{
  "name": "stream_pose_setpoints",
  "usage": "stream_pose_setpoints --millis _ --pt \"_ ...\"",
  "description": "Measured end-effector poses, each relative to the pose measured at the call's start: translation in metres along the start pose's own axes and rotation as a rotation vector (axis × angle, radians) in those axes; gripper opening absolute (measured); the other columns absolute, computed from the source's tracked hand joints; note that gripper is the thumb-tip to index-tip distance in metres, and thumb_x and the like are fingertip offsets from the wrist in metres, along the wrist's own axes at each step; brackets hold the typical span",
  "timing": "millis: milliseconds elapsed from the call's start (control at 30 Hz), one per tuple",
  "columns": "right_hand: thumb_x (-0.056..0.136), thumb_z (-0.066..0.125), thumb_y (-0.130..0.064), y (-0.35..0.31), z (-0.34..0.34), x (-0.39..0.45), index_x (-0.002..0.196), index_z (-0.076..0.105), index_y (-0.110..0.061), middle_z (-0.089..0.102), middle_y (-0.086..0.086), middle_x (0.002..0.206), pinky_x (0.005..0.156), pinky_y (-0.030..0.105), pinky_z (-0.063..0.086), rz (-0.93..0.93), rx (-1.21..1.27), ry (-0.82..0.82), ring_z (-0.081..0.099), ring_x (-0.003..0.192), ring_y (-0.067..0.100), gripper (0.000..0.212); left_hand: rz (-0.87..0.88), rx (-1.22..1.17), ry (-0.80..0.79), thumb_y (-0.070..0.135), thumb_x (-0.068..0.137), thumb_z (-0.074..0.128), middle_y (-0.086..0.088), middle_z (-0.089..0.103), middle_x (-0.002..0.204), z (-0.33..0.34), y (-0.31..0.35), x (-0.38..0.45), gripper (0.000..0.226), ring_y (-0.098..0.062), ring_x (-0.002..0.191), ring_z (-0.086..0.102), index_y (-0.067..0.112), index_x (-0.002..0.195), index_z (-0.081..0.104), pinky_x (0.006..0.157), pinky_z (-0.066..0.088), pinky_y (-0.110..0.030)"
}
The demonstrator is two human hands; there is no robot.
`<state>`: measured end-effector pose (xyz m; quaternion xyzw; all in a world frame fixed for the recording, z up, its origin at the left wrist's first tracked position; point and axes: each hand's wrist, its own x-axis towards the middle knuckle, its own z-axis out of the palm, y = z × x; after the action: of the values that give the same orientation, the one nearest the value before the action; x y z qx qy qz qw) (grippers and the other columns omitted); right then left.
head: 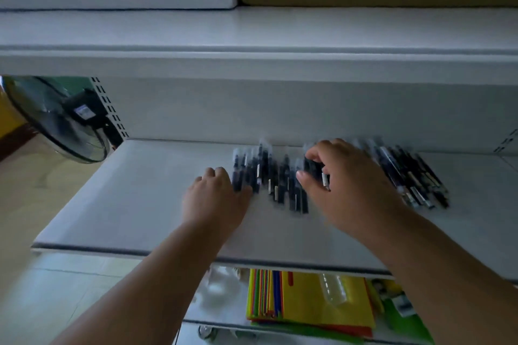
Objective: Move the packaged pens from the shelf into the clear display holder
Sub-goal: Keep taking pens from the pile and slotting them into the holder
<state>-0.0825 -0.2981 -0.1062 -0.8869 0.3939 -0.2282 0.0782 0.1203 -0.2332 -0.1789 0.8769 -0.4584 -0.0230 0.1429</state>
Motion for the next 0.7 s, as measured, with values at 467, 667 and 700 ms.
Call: stream_pose_setpoints --millis 467,667,700 --pt "0.09 0.059 -0.04 -0.01 0.009 0.005 0.109 0.06 -0.019 0.054 -0.008 0.097 0.068 0.025 0.037 0.088 -0.033 0.041 0.054 0.081 0.011 0.028 0.127 0.051 -0.197 0.044 0.095 0.045 -0.013 0.066 0.107 -0.005 0.004 0.03 0.031 -0.033 0.096 0.061 0.015 0.086 0.053 0.068 0.039 -0.028" --pt "0.091 0.061 -0.039 -0.006 0.013 0.004 0.109 0.059 -0.019 0.051 -0.01 0.095 0.07 0.024 0.035 0.101 -0.01 0.059 0.048 0.079 0.007 0.027 0.124 0.066 -0.257 0.04 0.096 0.045 -0.012 0.06 0.096 -0.009 0.007 0.033 0.034 -0.031 0.085 0.055 0.015 0.073 0.045 0.068 0.039 -0.029" --pt "0.091 0.061 -0.039 -0.007 0.013 0.004 0.109 0.059 -0.019 0.053 -0.009 0.096 0.07 0.024 0.035 0.1 -0.004 0.064 0.048 0.079 0.007 0.027 0.134 0.078 -0.251 0.04 0.097 0.044 -0.012 0.062 0.102 -0.007 0.009 0.032 0.031 -0.031 0.092 0.058 0.013 0.082 0.049 0.069 0.039 -0.029"
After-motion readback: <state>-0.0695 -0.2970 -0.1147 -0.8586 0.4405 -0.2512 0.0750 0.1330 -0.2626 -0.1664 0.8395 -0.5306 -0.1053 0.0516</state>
